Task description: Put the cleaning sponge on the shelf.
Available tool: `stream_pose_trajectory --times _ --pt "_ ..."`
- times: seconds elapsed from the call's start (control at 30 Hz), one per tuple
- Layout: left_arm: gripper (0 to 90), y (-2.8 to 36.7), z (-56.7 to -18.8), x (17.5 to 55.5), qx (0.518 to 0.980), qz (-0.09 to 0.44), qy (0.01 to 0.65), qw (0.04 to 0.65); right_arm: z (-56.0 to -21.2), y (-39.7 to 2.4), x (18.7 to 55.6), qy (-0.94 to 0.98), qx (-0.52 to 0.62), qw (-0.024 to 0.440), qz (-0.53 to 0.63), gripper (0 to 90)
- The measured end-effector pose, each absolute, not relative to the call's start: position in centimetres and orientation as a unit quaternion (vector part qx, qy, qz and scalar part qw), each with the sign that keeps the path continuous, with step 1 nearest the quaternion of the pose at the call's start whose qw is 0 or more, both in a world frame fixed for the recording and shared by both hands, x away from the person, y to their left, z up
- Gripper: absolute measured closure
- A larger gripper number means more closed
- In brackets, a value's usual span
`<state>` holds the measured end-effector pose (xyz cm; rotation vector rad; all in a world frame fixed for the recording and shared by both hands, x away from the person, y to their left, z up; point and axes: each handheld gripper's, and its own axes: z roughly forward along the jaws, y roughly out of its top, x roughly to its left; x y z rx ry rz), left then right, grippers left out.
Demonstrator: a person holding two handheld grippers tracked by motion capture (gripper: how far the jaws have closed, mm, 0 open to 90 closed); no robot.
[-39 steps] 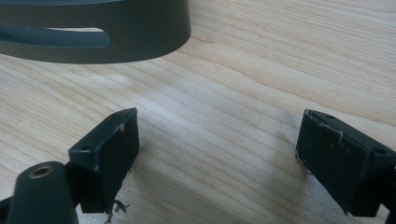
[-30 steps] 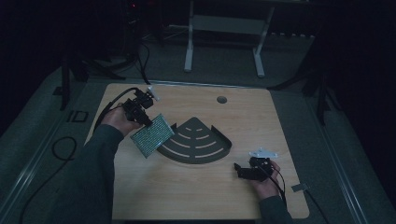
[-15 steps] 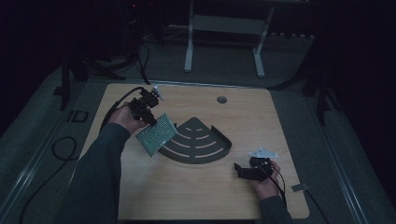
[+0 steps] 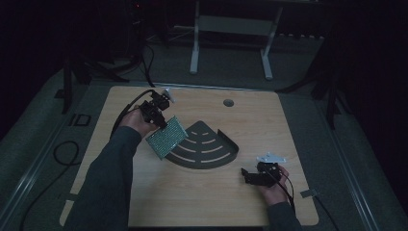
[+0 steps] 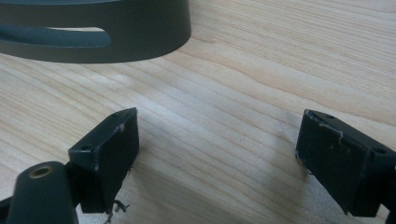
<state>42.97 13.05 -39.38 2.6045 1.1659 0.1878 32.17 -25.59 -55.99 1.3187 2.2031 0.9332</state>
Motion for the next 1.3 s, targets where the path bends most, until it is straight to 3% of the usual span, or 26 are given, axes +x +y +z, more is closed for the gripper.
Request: stream_pose_trajectory --times 1.3 --pt "90.0 10.2 -41.3 45.6 0.905 0.089 0.389 0.145 -56.0 -25.6 32.2 0.79 0.472 0.203 0.335 12.9"
